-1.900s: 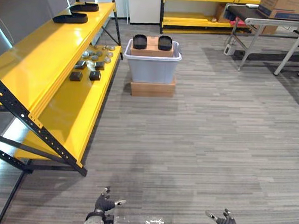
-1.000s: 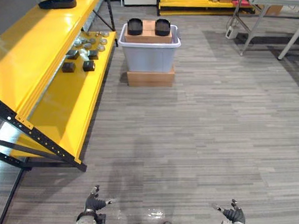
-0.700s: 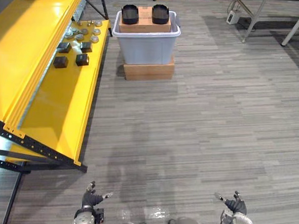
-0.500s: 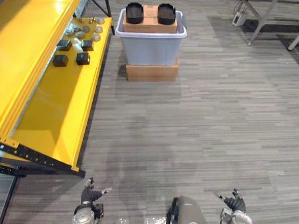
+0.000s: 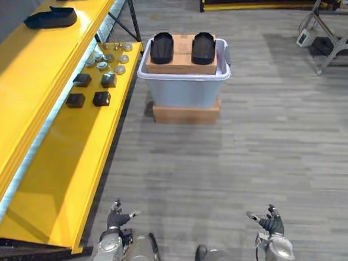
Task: Walk over and take plastic housings, then place them on the shelf
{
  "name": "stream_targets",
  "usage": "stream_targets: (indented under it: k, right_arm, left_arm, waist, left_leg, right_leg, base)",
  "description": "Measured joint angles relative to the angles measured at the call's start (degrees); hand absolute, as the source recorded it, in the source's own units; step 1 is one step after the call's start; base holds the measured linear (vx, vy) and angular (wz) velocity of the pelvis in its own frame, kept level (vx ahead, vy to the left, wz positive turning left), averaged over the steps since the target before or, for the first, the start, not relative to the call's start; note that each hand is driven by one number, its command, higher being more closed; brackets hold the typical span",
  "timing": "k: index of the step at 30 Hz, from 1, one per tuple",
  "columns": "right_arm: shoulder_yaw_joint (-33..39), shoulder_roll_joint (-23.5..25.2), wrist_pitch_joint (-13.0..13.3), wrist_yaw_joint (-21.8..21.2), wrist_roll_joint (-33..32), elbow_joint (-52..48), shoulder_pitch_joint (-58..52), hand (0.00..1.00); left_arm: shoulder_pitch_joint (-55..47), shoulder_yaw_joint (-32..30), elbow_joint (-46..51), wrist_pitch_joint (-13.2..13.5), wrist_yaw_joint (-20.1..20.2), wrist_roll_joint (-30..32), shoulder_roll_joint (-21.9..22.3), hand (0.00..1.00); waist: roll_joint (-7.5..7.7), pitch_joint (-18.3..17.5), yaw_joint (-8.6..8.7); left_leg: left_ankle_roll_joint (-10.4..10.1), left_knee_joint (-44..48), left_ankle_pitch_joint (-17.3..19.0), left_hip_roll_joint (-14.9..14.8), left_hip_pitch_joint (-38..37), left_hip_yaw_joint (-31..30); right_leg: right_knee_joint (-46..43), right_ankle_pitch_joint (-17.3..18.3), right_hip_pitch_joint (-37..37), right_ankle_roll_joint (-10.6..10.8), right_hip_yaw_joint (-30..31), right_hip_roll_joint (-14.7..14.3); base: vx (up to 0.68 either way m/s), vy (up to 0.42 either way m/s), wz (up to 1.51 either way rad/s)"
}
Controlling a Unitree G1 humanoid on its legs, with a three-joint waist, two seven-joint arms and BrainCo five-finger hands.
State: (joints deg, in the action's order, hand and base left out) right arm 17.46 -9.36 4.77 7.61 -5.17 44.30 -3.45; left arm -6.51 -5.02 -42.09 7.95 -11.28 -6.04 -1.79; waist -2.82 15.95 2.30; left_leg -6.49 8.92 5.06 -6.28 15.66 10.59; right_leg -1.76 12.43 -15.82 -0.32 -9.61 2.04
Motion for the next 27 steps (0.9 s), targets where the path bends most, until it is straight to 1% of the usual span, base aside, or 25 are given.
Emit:
stream_targets:
  k: [1, 2, 3, 4, 5, 6, 7, 8, 9, 10, 11, 12, 13, 15, 16, 17, 18, 19, 20, 21, 22, 23, 25, 26, 27]
  right_arm:
    - [-0.1, 0.0, -0.2, 0.0, 0.0, 0.5, -0.5, 0.00]
    - [-0.3, 0.3, -0.3, 0.0, 0.0, 1.0, -0.6, 0.00]
    - [-0.5, 0.6, -0.3, -0.1, 0.0, 1.7, -1.2, 0.00]
    - [-0.5, 0.9, -0.3, -0.1, 0.0, 1.8, -1.6, 0.00]
    - [-0.5, 1.0, -0.4, -0.1, 0.1, 2.2, -2.0, 0.00]
    - [-0.3, 1.0, -0.4, -0.1, 0.1, 2.3, -2.0, 0.00]
    - [0.1, 1.1, -0.4, -0.1, 0.1, 3.4, -2.3, 0.00]
    - [0.0, 1.3, -0.8, -0.1, 0.1, 4.0, -2.4, 0.00]
    - [0.0, 1.5, -0.8, -0.1, 0.1, 4.0, -2.4, 0.00]
    - [-0.2, 1.9, -0.9, -0.2, 0.2, 4.0, -2.2, 0.00]
    - [-0.5, 2.0, -1.0, -0.3, 0.2, 4.1, -2.1, 0.00]
    - [-0.9, 2.1, -0.9, -0.3, 0.2, 4.1, -2.1, 0.00]
    - [-2.0, 1.6, -0.9, -0.3, 0.3, 4.0, -2.0, 0.00]
    - [-2.6, 1.6, -0.8, -0.4, 0.3, 3.9, -1.4, 0.00]
    - [-2.7, 1.6, -0.8, -0.4, 0.3, 3.8, -1.2, 0.00]
    - [-2.7, 1.6, -0.8, -0.4, 0.3, 3.7, -1.1, 0.00]
    - [-2.6, 1.6, -0.8, -0.4, 0.3, 3.8, -1.4, 0.00]
    - [-2.6, 1.5, -0.9, -0.3, 0.5, 4.0, -2.3, 0.00]
    - [-2.6, 1.0, -0.9, -0.3, 0.7, 4.3, -2.5, 0.00]
    - [-2.6, 1.0, -0.9, -0.3, 0.8, 4.1, -1.5, 0.00]
    - [-2.5, 1.1, -0.9, -0.4, 0.8, 3.7, -1.4, 0.00]
    - [-2.5, 1.1, -1.0, -0.4, 0.8, 3.7, -1.7, 0.00]
    - [-2.8, 1.8, -1.2, -0.5, 0.8, 2.4, -3.8, 0.00]
    - [-3.4, 2.3, -1.1, -0.4, 0.7, 0.3, -5.3, 0.00]
    - [-4.3, 2.5, -1.1, -0.4, 0.7, -0.6, -5.8, 0.00]
  left_arm:
    - [-0.2, 0.0, -0.5, -0.2, -0.1, 0.0, -0.2, 0.00]
    - [-0.4, 0.0, -0.7, -0.2, -0.1, 0.0, -0.4, 0.00]
    - [-0.7, 0.1, -0.7, -0.2, -0.1, 0.0, -0.6, 0.00]
    - [-0.6, 0.5, -0.7, -0.2, 0.0, 0.0, -0.6, 0.00]
    - [-0.3, 0.6, -0.7, -0.2, 0.1, 0.0, -0.6, 0.00]
    - [-0.2, 0.6, -0.8, -0.3, 0.0, 0.0, -0.6, 0.00]
    - [-0.5, 0.5, -1.0, -0.3, 0.0, -0.1, -0.9, 0.00]
    - [-1.0, 0.5, -1.2, -0.3, 0.0, -0.1, -1.2, 0.00]
    - [-1.0, 0.5, -1.4, -0.4, 0.0, -0.1, -1.4, 0.00]
    - [-1.0, 0.5, -1.4, -0.7, -0.1, -0.1, -1.8, 0.00]
    - [-1.0, 0.7, -1.5, -0.7, -0.1, -0.1, -1.8, 0.00]
    - [-1.1, 0.9, -1.6, -0.8, -0.2, -0.1, -2.0, 0.00]
    - [-1.0, 0.9, -1.8, -0.7, -0.1, -0.2, -1.9, 0.00]
    - [-0.7, 0.9, -1.9, -0.6, -0.1, -0.5, -1.9, 0.00]
    - [-0.6, 0.9, -1.9, -0.4, -0.1, -0.5, -1.9, 0.00]
    - [-0.6, 0.9, -2.0, -0.3, -0.1, -0.5, -1.9, 0.00]
    - [-0.2, 0.9, -2.6, -0.2, -0.1, -0.5, -2.2, 0.00]
    - [-0.2, 0.9, -3.9, -0.3, -0.2, -0.4, -2.2, 0.00]
    - [0.2, 0.9, -4.8, -0.3, -0.2, -0.4, -1.6, 0.00]
    - [-0.1, 0.8, -5.6, -0.3, -0.1, -0.4, -1.2, 0.00]
    - [-0.3, 0.8, -6.0, -0.5, 0.0, -0.3, -0.9, 0.00]
    - [-0.2, 0.7, -6.0, -0.5, 0.0, -0.3, -0.6, 0.00]
    - [-0.2, -0.7, -5.2, -0.2, 0.1, -0.1, 0.7, 0.00]
    - [-0.5, -1.5, -4.9, -0.2, 0.1, -0.1, 1.8, 0.00]
    - [-1.3, -1.7, -4.3, -0.3, 0.2, -0.1, 2.3, 0.00]
  waist:
    - [-0.61, -0.2, -0.05]
    - [-0.17, -0.6, -0.05]
    - [1.11, -1.3, 0.05]
    - [1.97, -2.0, 0.09]
    - [2.62, -2.6, 0.06]
    - [2.98, -2.6, 0.03]
    - [3.77, -2.9, 0.04]
    - [4.50, -3.1, 0.07]
    - [4.64, -3.0, 0.25]
    - [4.49, -2.9, 0.23]
    - [4.38, -2.9, 0.22]
    - [3.61, -3.1, 0.45]
    - [2.45, -2.9, 0.74]
    - [1.37, -2.8, 1.46]
    - [0.94, -2.8, 2.04]
    - [0.94, -2.8, 2.42]
    - [1.55, -2.8, 3.07]
    - [1.98, -3.0, 3.15]
    - [1.30, -2.9, 2.95]
    - [0.90, -3.1, 2.37]
    - [0.88, -3.0, 2.57]
    - [0.74, -3.1, 2.95]
    - [0.58, -2.9, 3.27]
    - [0.67, -2.5, 3.13]
    - [0.12, -2.4, 2.67]
  left_leg:
    - [0.8, 1.9, -5.5, 0.4, 0.9, -2.2]
    - [1.5, 2.6, -7.5, 1.2, 0.6, -2.8]
    - [2.6, 3.4, -8.5, 2.4, 0.6, -3.0]
    - [3.0, 4.4, -8.3, 3.6, 0.9, -3.1]
    - [5.9, 8.3, -5.4, 4.8, 2.1, -2.6]
    - [6.3, 9.7, -3.8, 5.4, 2.0, -2.4]
    - [6.9, 11.0, -1.0, 6.6, 0.3, -1.3]
    - [7.6, 10.9, 1.5, 7.9, -2.5, -0.8]
    - [7.9, 10.8, 2.6, 8.4, -4.2, -0.6]
    - [8.4, 10.1, 4.5, 8.9, -8.2, -0.8]
    - [8.5, 8.8, 5.0, 9.0, -10.7, -0.8]
    - [8.5, 5.5, 5.2, 8.7, -15.8, -1.2]
    - [8.4, 2.9, 5.1, 7.5, -19.8, -1.3]
    - [8.4, 1.4, 5.1, 5.8, -22.9, -1.5]
    - [7.8, 1.0, 5.5, 4.7, -24.1, -1.7]
    - [7.0, 0.9, 6.0, 4.2, -24.6, -1.8]
    - [4.4, 0.9, 7.6, 3.7, -26.0, -1.8]
    - [2.7, 0.7, 8.8, 3.4, -27.6, -2.6]
    - [2.3, 0.7, 9.1, 2.9, -28.4, -2.8]
    - [1.5, 1.6, 8.6, 1.8, -28.4, -2.4]
    - [0.2, 3.1, 7.8, 1.5, -28.4, -3.1]
    - [0.2, 4.9, 7.8, 1.2, -28.4, -3.5]
    - [-1.3, 21.4, 5.7, -1.2, -23.4, -5.0]
    - [-1.6, 34.5, 2.7, -4.2, -17.8, -5.7]
    - [-1.1, 42.0, 3.4, -6.3, -14.7, -5.0]
  right_leg:
    - [0.1, 2.2, -2.2, 1.3, 1.1, 0.0]
    - [-0.3, 2.8, -2.9, 1.7, 1.6, 0.4]
    - [-1.4, 3.3, -2.8, 2.2, 2.1, 2.2]
    - [-3.4, 3.4, -2.0, 2.2, 2.5, 3.7]
    - [-9.4, 3.4, 0.5, 2.3, 4.4, 5.6]
    - [-12.8, 3.4, 1.6, 2.3, 5.3, 6.3]
    - [-23.2, 2.9, 5.2, 3.3, 7.0, 7.6]
    - [-36.7, -1.2, 9.9, 8.1, 9.0, 9.4]
    - [-43.6, -2.1, 12.6, 9.2, 9.8, 10.1]
    - [-54.1, -0.7, 17.3, 8.2, 9.5, 10.9]
    - [-56.6, 0.5, 19.0, 7.0, 8.6, 11.1]
    - [-56.7, 3.3, 21.8, 4.8, 5.5, 10.9]
    - [-51.7, 5.7, 24.2, 2.9, 1.6, 9.9]
    - [-41.1, 6.7, 28.4, 2.8, -1.4, 7.9]
    - [-31.0, 4.4, 30.4, 3.5, -1.1, 6.5]
    - [-25.8, 2.2, 31.3, 3.5, -0.6, 6.1]
    - [-17.7, -5.1, 32.1, 3.5, 1.1, 5.5]
    - [-15.4, -15.4, 31.1, 2.9, 3.0, 4.5]
    - [-16.2, -15.6, 31.1, 0.7, 3.5, 3.6]
    - [-19.5, -12.6, 32.5, 0.0, 4.2, 2.8]
    - [-23.8, -8.9, 33.2, -0.6, 4.0, 3.0]
    - [-25.1, -7.3, 32.7, -0.8, 3.5, 3.1]
    - [-25.5, -3.3, 27.8, -1.4, 1.1, 2.7]
    - [-23.5, -2.1, 24.0, -1.9, -0.2, 1.5]
    - [-21.6, -1.6, 21.3, -2.8, -0.4, 0.4]
  base:
    - [0.48, 0.241, -0.41]
    - [0.50, 0.233, -0.26]
    - [0.42, 0.164, -0.10]
    - [0.63, 0.238, -0.03]
    - [0.54, 0.214, 0.01]
    - [0.65, 0.261, 0.04]
    - [0.53, 0.216, 0.02]
    - [0.52, 0.196, 0.00]
    - [0.50, 0.156, -0.02]
    - [0.40, 0.096, -0.05]
    - [0.60, 0.115, -0.06]
    - [0.59, 0.064, 0.00]
    - [0.57, 0.032, 0.05]
    - [0.43, -0.063, 0.22]
    - [0.34, -0.076, 0.41]
    - [0.44, -0.142, 0.55]
    - [0.47, -0.184, 0.52]
    - [0.58, -0.242, 0.35]
    - [0.48, -0.232, -0.15]
    - [0.43, -0.250, -0.31]
    - [0.38, -0.244, -0.15]
    - [0.37, -0.255, 0.31]
    - [0.39, -0.264, 0.48]
    - [0.32, -0.229, 0.28]
    - [0.30, -0.184, 0.04]
